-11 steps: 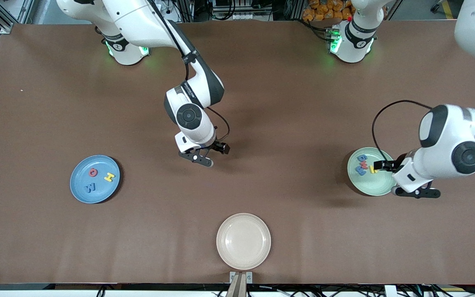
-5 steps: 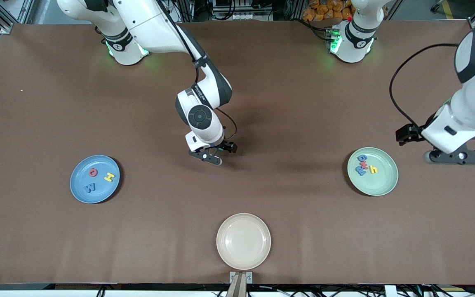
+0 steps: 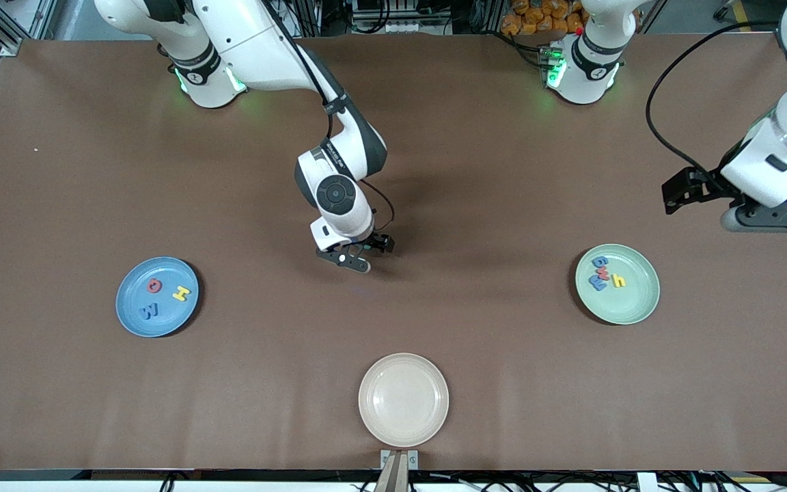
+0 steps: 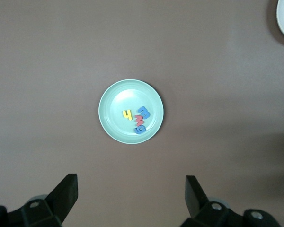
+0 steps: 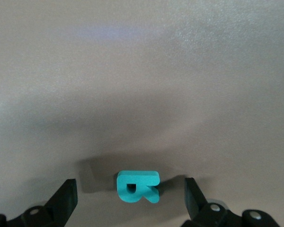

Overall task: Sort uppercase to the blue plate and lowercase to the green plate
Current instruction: 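Grasp the teal R with the right gripper while the left gripper withdraws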

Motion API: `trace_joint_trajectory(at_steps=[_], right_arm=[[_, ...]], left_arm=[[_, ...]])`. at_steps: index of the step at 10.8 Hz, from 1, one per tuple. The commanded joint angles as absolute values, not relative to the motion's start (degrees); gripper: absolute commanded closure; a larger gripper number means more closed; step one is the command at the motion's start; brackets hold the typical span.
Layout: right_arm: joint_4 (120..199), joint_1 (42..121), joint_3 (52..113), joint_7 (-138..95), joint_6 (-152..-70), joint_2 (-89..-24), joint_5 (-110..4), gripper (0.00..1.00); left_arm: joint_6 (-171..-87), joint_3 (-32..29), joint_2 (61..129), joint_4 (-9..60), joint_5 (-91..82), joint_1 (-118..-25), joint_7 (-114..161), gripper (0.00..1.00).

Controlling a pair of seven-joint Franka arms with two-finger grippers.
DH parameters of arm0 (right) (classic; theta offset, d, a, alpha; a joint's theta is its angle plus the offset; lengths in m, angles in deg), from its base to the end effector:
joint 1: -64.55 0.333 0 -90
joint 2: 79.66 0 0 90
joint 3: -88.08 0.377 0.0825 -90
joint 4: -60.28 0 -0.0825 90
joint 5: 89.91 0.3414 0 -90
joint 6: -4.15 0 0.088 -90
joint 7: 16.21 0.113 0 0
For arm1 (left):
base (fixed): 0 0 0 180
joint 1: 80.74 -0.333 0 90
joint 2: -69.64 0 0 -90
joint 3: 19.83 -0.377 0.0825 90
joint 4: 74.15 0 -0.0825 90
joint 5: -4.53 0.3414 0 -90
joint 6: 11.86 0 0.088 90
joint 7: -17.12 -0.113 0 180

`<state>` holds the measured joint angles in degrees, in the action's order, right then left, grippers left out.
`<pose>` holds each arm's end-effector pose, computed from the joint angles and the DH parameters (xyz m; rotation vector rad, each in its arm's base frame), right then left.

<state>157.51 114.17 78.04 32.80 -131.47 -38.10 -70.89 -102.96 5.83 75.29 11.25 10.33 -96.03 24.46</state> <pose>0.5093 0.4533 0.2460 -3.0320 0.5611 0.1578 0.5428 -0.0723 0.6684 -3.0841 0.0805 -0.0299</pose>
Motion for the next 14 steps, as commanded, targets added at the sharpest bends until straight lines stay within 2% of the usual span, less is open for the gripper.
trace_joint_trajectory(at_steps=[1, 2, 3, 11, 14], right_arm=[[156.79, 114.56, 77.80, 33.45, -132.52, -37.21, -69.87, 0.12], [156.87, 114.64, 77.71, 33.36, -132.95, -37.21, -69.95, 0.68], [156.87, 114.64, 77.71, 33.28, -133.39, -37.21, -70.13, 1.00], [157.05, 114.12, 77.10, 32.22, -133.22, -39.13, -70.31, 1.00], [156.96, 107.38, 76.57, 23.30, -130.17, -42.64, -70.39, 1.00]], left_arm=[[-100.65, -9.49, 72.45, 12.42, 6.64, -82.73, 22.83, 0.00], [-100.28, -11.73, 72.45, 12.42, 6.47, -80.94, 22.75, 0.00], [-100.28, -11.92, 72.36, 12.42, 6.46, -80.83, 22.75, 0.00], [-100.28, -11.31, 72.45, 12.24, 6.46, -81.53, 22.75, 0.00], [-100.28, -11.31, 72.45, 12.16, 5.68, -81.54, 22.83, 0.00]])
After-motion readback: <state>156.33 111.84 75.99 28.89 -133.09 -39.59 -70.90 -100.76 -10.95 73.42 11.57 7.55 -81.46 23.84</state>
